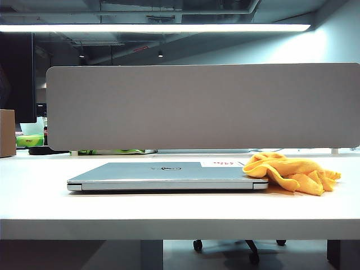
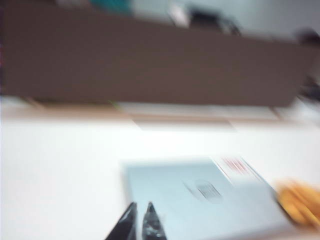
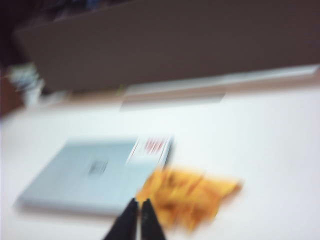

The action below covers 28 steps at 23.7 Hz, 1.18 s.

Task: Pick up the rag and use it to wipe the water off the lid of the laptop on the table.

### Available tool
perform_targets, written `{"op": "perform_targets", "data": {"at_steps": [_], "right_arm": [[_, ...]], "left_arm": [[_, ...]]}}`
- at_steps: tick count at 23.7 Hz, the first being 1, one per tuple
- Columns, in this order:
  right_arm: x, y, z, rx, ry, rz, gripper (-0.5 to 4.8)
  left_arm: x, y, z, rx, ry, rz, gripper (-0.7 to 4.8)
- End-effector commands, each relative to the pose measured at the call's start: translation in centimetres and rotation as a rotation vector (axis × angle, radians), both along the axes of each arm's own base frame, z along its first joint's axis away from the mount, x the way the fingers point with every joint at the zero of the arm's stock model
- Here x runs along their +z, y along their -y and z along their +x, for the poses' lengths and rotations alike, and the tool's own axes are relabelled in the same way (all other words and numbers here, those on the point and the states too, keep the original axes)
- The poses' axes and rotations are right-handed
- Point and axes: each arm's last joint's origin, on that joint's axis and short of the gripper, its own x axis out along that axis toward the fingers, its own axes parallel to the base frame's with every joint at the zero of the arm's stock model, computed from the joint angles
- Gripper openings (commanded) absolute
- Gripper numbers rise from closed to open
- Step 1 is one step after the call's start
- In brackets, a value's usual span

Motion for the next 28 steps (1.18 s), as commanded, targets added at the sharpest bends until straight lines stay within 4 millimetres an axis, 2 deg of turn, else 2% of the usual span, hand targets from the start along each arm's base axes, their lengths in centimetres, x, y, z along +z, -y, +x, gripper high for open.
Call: {"op": "perform_targets", "data": {"at_steps": [1,3,4,5,7,9,10,12,13,15,18,23,24,25,26,27,28], "right_arm": [[1.3,-0.3,2.3,0.106,-0.148,-0.008,1.98],[1.9,-0.3,4.5,0.114,-0.224,-0.002,3.46],[2.1,-0.2,6.7,0.115,-0.291,0.003,3.82],[2.1,-0.2,8.5,0.115,-0.334,0.006,3.83],[0.9,-0.2,14.1,0.131,-0.426,0.018,4.45],[-0.3,-0.2,17.0,0.145,-0.503,0.028,4.79],[-1.7,-0.6,19.6,0.159,-0.574,0.027,4.79],[-4.0,-1.3,23.1,0.195,-0.66,-0.015,4.79],[-4.7,-1.6,24.1,0.208,-0.687,-0.023,4.79],[-7.5,-3.1,27.2,0.243,-0.801,-0.037,4.79],[-9.0,-4.5,28.3,0.255,-0.867,-0.068,4.79],[-9.9,-5.8,28.7,0.206,-0.868,-0.147,4.79],[-9.9,-5.8,28.7,0.201,-0.864,-0.15,4.21],[-9.9,-5.8,28.8,0.202,-0.858,-0.149,3.17],[-9.8,-5.8,28.8,0.202,-0.855,-0.149,2.7],[-9.8,-5.8,28.9,0.206,-0.848,-0.146,1.69],[-9.8,-5.9,28.9,0.21,-0.845,-0.143,1.24]], "left_arm": [[0.2,0.5,1.6,-0.197,-0.085,0.046,0.21],[0.1,0.6,3.0,-0.229,-0.15,0.057,0.21],[-0.1,0.7,3.9,-0.236,-0.198,0.053,0.21],[-0.1,0.7,4.4,-0.236,-0.226,0.05,0.22],[-0.3,0.7,5.6,-0.243,-0.277,0.044,0.21],[-0.3,0.7,5.9,-0.245,-0.274,0.044,0.21],[-0.1,0.7,6.0,-0.24,-0.259,0.046,0.21],[0.2,0.7,6.0,-0.243,-0.232,0.048,0.21],[0.2,0.7,6.0,-0.243,-0.23,0.049,0.21],[0.4,0.7,5.9,-0.242,-0.223,0.049,0.21],[0.5,0.7,5.9,-0.242,-0.22,0.049,0.21],[0.5,0.8,5.9,-0.263,-0.22,0.047,0.21],[0.5,0.8,5.9,-0.263,-0.22,0.048,0.21],[0.5,0.8,5.9,-0.263,-0.22,0.047,0.21],[0.5,0.8,5.9,-0.263,-0.22,0.047,0.21],[0.5,0.8,5.9,-0.263,-0.219,0.048,0.21],[0.5,0.8,5.9,-0.263,-0.219,0.048,0.21]]}}
